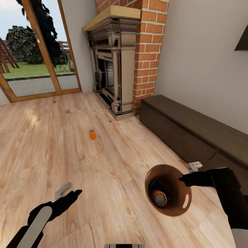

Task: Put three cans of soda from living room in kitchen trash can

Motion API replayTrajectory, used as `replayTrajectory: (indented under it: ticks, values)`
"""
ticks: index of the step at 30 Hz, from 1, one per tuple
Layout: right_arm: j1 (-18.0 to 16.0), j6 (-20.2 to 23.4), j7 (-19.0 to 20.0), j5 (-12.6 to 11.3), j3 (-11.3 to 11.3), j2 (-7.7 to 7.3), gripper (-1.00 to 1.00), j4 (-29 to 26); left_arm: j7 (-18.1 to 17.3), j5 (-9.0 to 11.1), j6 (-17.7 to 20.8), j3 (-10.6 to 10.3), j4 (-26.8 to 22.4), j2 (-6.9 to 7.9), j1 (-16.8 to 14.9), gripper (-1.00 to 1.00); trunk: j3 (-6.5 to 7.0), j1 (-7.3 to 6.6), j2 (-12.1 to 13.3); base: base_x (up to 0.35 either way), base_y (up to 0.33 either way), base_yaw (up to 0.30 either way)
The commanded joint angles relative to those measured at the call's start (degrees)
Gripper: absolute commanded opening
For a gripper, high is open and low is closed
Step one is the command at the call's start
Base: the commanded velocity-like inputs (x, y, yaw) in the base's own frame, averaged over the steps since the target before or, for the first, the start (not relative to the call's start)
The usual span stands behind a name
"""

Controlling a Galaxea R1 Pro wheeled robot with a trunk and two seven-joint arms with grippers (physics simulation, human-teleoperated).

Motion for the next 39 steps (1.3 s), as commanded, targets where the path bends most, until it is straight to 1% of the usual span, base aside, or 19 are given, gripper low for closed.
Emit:
replayTrajectory:
  ticks: [1,10,20,27,33,39]
  values:
    - [0.0,0.3,0.1,-0.7,0.0,0.03,-1.0,-0.2,0.0,0.0,0.0,0.0,0.1,0.0,0.0,1.0,0.01,-0.01,0.0,0.309,0.173,-0.029]
    - [0.0,0.3,0.1,-0.7,0.0,0.36,-1.0,-0.6,0.0,-0.1,0.0,0.0,0.6,-0.02,0.0,1.0,0.01,-0.01,0.0,0.31,0.173,-0.01]
    - [0.0,0.3,0.0,-0.7,0.1,0.34,-1.0,-0.6,0.0,-0.1,-0.1,0.0,0.6,-0.09,0.0,1.0,0.01,-0.01,0.0,0.31,0.168,0.0]
    - [0.0,0.3,0.1,-0.8,-0.3,0.4,-1.0,-2.1,0.0,-0.1,-0.1,-0.1,0.8,-0.09,0.0,1.0,0.01,-0.01,0.0,0.313,0.155,-0.001]
    - [0.1,0.3,0.1,-0.8,0.1,0.42,-1.0,-2.8,0.0,-0.1,-0.1,-0.1,1.0,-0.07,0.0,1.0,0.01,-0.01,0.0,0.32,0.139,-0.125]
    - [0.2,0.3,0.0,-0.8,0.1,0.3,-1.0,-3.8,0.0,-0.2,-0.1,-0.1,1.0,-0.09,0.0,1.0,0.01,-0.01,0.0,0.319,0.144,-0.041]
